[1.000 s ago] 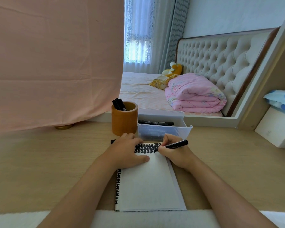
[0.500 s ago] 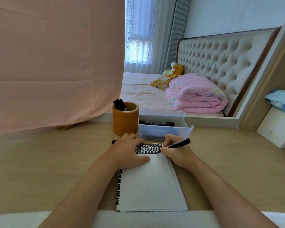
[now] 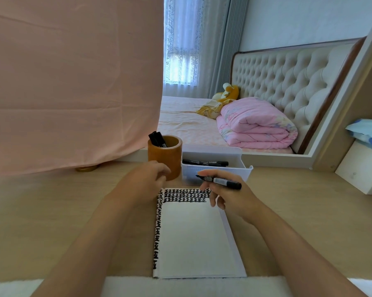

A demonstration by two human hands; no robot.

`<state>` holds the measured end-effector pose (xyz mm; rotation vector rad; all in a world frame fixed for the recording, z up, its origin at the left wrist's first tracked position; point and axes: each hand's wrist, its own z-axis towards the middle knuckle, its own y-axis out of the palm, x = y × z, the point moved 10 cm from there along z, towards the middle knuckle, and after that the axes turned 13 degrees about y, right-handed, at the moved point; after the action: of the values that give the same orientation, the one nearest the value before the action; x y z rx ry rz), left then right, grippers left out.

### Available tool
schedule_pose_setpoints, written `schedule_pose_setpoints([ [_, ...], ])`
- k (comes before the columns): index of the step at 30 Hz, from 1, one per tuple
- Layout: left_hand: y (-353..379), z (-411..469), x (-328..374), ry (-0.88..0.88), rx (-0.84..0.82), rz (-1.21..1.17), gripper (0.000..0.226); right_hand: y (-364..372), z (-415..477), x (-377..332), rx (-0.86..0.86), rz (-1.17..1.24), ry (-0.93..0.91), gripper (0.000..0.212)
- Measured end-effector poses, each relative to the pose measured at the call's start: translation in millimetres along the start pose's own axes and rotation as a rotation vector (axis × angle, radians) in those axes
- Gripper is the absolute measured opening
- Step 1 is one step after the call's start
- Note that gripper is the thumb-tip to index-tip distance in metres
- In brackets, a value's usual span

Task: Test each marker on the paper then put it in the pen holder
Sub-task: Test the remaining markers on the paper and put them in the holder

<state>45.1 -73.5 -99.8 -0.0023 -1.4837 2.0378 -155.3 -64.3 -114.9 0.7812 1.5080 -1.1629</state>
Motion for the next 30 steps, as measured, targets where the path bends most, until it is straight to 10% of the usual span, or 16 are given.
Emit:
schedule_pose_setpoints([
  [9, 20.9, -16.5, -53.0, -0.206, -0.191, 0.032, 0.026, 26.8, -2.0, 5.6, -0.214, 0.076, 0.148, 0.038],
  [30, 6.5, 2.9, 28.6, 0.093, 0.003, -0.165, 0.018, -7.5, -0.2, -9.1, 0.359, -0.642, -0.142, 0.02],
])
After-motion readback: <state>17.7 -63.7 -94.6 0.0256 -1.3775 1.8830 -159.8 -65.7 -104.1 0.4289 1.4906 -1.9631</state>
